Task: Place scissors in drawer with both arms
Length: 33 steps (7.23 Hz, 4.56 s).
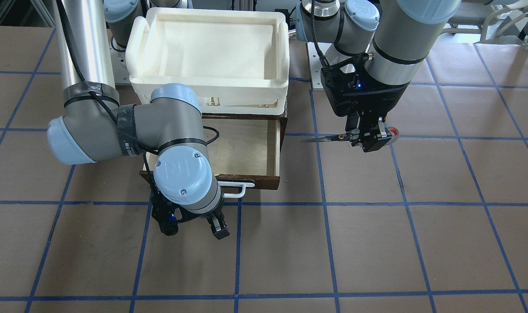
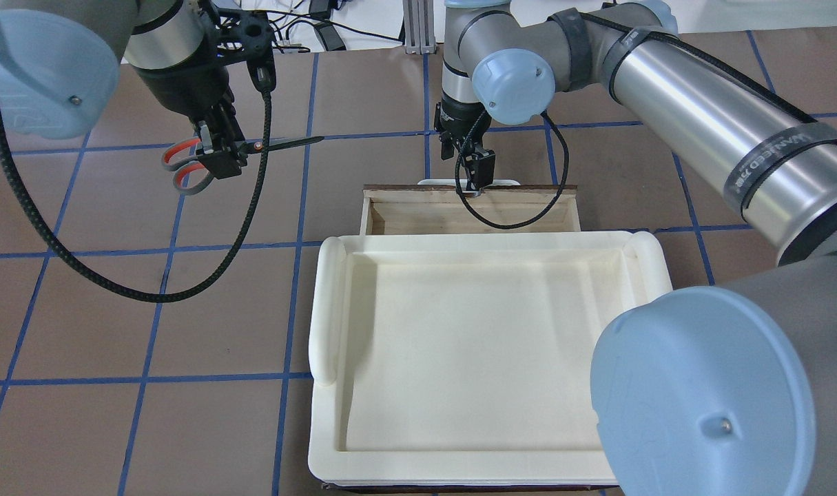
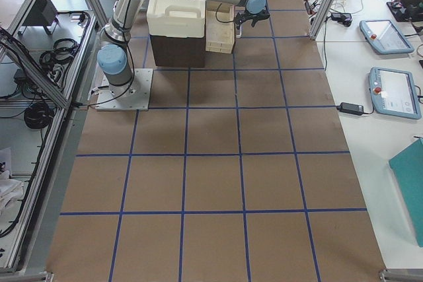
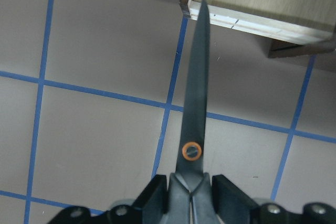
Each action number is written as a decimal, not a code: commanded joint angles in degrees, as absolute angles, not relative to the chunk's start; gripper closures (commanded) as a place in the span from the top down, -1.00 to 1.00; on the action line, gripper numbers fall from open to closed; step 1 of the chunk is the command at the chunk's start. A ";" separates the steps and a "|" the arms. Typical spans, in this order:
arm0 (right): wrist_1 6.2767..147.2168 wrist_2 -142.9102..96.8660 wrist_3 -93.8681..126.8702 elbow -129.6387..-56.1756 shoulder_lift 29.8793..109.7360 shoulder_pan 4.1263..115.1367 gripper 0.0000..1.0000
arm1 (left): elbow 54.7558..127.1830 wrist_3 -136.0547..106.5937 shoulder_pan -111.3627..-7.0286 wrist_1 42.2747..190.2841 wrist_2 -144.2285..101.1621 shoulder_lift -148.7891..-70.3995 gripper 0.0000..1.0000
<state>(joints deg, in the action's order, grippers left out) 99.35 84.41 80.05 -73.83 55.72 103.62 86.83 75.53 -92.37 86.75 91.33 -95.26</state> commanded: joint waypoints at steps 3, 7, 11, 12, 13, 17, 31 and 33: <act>99.40 84.29 79.72 -73.30 55.46 103.53 1.00 | 86.84 75.41 -92.29 86.40 91.23 -95.54 -0.77; 99.32 83.85 77.61 -72.60 54.76 103.54 1.00 | 86.84 75.41 -92.29 86.40 91.23 -95.54 -0.77; 99.23 83.41 76.38 -71.54 54.49 103.45 1.00 | 86.84 75.41 -92.37 86.40 91.14 -95.71 -0.79; 99.23 83.41 76.38 -71.54 54.49 103.53 1.00 | 86.84 75.41 -92.37 86.40 91.14 -95.71 -0.79; 99.23 83.32 75.51 -71.54 54.32 103.45 1.00 | 86.84 75.41 -92.37 86.40 91.14 -95.71 -0.79; 98.88 83.41 72.88 -71.54 54.58 103.45 1.00 | 86.92 75.41 -92.37 86.40 91.14 -95.80 -0.79; 94.13 94.38 -5.13 -79.80 80.06 90.18 1.00 | 85.96 71.47 -104.67 85.45 83.34 -101.23 -0.86; 95.53 93.34 -10.20 -80.95 80.42 86.58 1.00 | 83.86 68.48 -108.09 82.53 82.97 -105.79 -0.86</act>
